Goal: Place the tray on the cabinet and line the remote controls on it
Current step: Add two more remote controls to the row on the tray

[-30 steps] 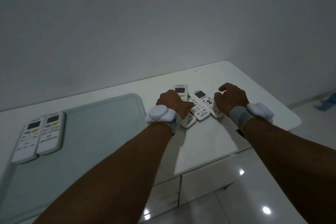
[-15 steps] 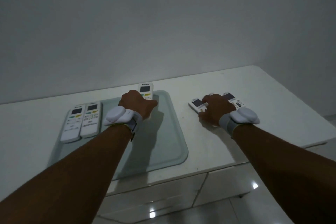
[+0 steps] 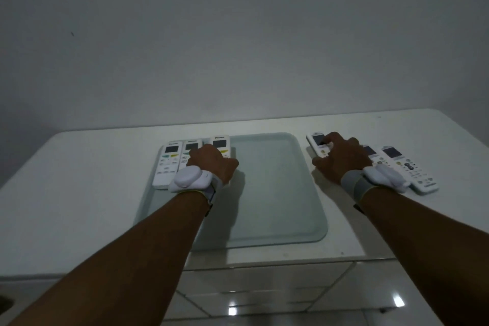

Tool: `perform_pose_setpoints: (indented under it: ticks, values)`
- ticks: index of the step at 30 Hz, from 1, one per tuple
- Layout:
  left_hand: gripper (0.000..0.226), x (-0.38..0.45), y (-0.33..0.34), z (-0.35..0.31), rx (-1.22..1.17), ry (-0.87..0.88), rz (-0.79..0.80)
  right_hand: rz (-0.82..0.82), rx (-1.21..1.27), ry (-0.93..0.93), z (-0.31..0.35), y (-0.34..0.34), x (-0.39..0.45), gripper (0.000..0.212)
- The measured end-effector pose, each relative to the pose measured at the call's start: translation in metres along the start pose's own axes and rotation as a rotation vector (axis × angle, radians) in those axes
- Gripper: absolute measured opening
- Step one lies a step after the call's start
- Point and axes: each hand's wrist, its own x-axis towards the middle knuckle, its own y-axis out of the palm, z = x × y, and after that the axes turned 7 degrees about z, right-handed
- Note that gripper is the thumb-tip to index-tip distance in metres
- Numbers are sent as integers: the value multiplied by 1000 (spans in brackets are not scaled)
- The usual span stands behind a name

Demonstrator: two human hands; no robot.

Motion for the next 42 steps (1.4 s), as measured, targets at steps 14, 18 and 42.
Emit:
perform_pose_setpoints:
  ticks: [14,18,42]
  values:
    - [14,15,20,20,211,88,-21,35,83,-146,81,28,-6,52]
    - [18,25,18,17,233,132,-7,51,85,-152,90,36,-7,50]
    - [26,54,-65,89,127,166,40,144,8,-160,159,102,-13,44]
